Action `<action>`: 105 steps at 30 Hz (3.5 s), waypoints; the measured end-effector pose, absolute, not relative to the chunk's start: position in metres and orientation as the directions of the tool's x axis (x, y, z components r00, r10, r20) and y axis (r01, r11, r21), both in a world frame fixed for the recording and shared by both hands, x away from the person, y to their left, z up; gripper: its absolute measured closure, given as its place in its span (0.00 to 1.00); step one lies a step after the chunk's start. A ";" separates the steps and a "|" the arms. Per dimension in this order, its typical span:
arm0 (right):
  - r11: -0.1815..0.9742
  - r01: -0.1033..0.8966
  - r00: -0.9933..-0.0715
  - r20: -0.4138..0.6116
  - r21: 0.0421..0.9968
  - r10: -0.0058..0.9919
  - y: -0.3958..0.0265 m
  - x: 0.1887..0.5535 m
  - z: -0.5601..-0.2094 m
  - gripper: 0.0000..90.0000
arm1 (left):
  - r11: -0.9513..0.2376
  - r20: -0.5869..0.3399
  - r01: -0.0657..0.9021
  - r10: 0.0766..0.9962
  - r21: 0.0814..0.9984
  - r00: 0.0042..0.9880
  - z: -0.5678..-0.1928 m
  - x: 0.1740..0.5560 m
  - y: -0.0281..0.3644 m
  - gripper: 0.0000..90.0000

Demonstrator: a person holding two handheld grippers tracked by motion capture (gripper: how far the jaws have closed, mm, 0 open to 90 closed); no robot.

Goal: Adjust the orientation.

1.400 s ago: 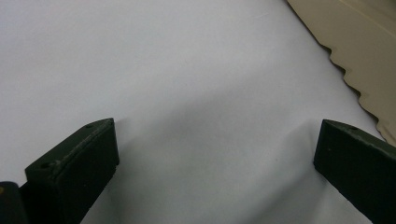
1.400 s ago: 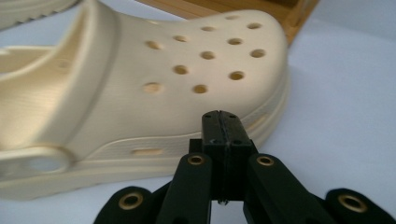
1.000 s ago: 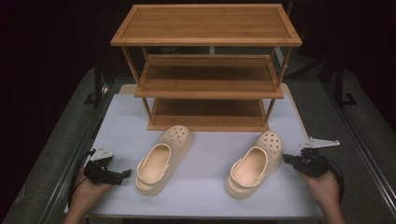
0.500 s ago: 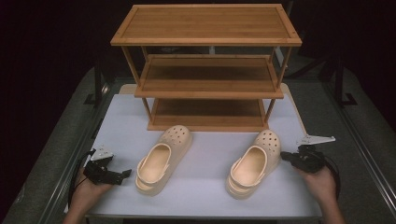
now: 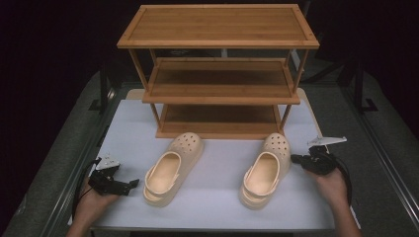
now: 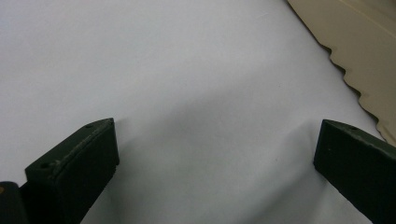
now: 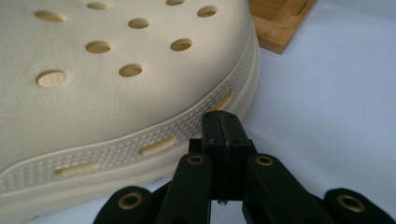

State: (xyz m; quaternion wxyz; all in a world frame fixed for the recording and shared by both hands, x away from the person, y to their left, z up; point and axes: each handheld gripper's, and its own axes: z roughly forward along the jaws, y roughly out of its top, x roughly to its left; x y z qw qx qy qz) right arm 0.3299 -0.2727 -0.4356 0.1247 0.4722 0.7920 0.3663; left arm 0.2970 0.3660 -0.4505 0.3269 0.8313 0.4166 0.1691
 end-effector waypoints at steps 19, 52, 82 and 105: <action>0.329 0.632 -0.588 0.157 0.702 0.793 -0.232 0.364 -0.436 1.00 | -0.435 0.006 0.583 0.805 0.686 0.594 -0.451 0.297 0.366 0.00; 0.383 0.575 -0.692 0.181 0.723 0.699 -0.149 0.400 -0.431 1.00 | -0.434 0.004 0.584 0.805 0.686 0.594 -0.451 0.297 0.366 0.00; 0.313 0.523 -0.703 0.193 0.792 0.685 -0.175 0.323 -0.380 0.74 | -0.435 0.006 0.583 0.805 0.687 0.593 -0.451 0.297 0.366 0.00; 0.378 0.507 -0.726 0.148 0.775 0.671 -0.148 0.326 -0.400 0.82 | -0.438 0.008 0.582 0.803 0.685 0.595 -0.451 0.297 0.366 0.00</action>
